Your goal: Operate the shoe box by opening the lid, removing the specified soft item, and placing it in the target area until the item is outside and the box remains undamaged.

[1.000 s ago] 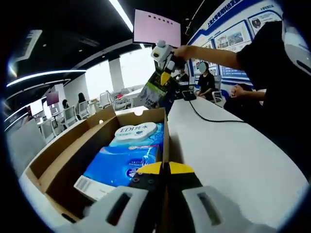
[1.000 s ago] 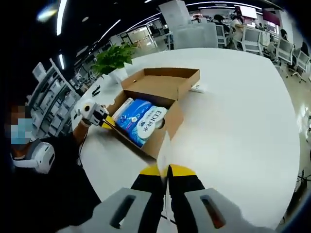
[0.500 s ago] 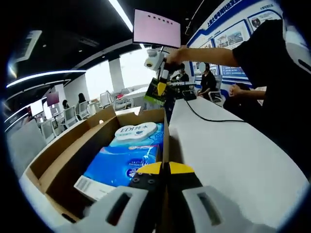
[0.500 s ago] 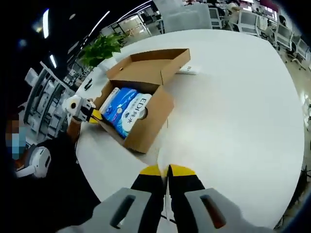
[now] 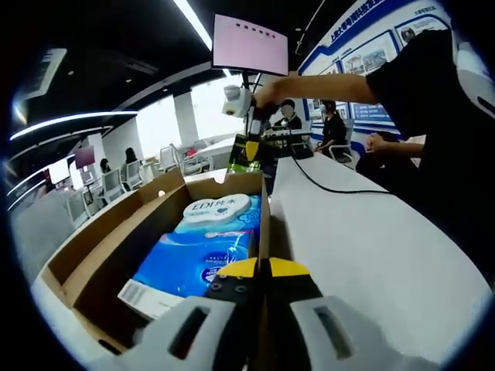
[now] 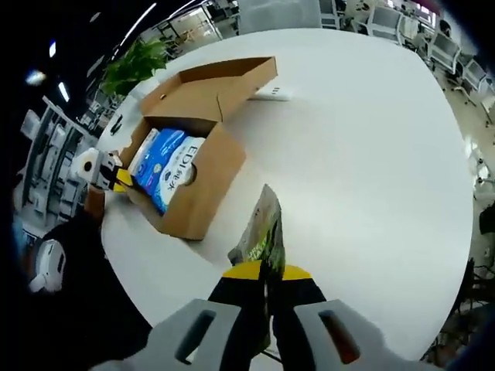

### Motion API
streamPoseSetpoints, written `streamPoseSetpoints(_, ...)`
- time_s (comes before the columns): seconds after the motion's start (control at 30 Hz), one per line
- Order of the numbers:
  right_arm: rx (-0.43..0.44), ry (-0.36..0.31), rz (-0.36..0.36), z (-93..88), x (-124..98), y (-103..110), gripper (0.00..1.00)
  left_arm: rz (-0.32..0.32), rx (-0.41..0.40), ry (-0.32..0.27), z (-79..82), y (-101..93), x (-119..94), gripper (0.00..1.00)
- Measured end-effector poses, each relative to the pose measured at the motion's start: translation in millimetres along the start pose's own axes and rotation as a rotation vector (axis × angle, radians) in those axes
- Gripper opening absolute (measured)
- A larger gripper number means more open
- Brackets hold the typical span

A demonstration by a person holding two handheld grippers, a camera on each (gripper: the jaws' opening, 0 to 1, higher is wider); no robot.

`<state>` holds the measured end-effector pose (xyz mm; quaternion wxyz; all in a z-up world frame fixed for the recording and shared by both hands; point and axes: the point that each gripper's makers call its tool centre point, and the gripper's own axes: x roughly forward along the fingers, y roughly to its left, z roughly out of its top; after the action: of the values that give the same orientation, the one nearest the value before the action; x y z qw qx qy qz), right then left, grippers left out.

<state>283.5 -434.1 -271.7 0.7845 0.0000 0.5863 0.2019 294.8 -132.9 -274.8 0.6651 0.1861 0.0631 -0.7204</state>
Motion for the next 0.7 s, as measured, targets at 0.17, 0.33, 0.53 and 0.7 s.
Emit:
streamPoseSetpoints(0.17,0.011,0.012,-0.004,3.1,4.9,-8.0,0.00,0.001,0.002,0.001,-0.3,0.2,0.3,0.03)
streamPoseSetpoints(0.33,-0.012,0.041,-0.036,-0.1,8.8,-14.4,0.00,0.001,0.003,0.002,-0.7,0.6,0.4,0.03)
streamPoseSetpoints(0.53,-0.017,0.060,-0.052,-3.4,10.9,-18.7,0.00,0.002,0.004,0.003,-0.9,0.7,0.3,0.03)
streamPoseSetpoints(0.7,-0.014,0.041,-0.034,-10.6,24.3,10.8,0.00,0.002,0.006,0.004,-1.0,0.0,0.2,0.03)
